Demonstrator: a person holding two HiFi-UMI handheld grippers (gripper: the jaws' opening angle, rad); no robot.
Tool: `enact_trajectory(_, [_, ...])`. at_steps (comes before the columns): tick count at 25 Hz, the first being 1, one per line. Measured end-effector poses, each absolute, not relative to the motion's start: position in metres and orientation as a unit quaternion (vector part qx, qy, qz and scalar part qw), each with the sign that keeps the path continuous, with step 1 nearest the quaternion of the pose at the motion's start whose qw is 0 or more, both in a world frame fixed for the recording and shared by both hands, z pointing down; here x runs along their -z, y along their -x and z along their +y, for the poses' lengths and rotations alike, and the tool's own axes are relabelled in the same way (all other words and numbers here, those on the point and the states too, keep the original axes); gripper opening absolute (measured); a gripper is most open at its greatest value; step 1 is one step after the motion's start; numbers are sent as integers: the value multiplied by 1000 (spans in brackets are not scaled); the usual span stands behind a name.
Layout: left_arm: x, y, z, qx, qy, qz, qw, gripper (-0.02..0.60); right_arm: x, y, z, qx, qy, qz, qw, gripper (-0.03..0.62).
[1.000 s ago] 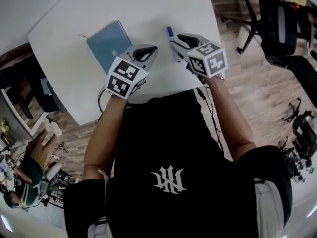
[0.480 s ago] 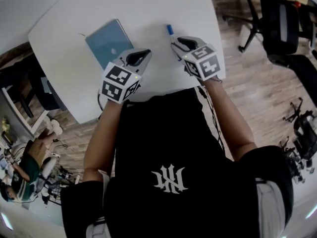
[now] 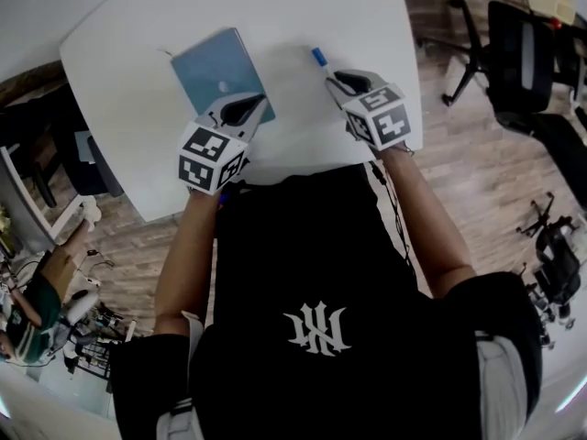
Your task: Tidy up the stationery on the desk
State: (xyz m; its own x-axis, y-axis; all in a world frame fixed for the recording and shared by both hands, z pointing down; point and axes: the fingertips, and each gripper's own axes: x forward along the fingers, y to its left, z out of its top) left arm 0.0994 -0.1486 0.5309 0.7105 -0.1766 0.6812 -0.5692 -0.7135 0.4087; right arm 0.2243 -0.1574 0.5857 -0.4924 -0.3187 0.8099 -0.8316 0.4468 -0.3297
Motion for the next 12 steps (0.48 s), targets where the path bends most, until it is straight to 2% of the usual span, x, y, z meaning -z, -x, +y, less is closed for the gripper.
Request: enact_trajectory(12, [-533, -16, -173, -264, -846, -315, 340, 3, -568, -159, -193, -433, -350, -790, 258, 92])
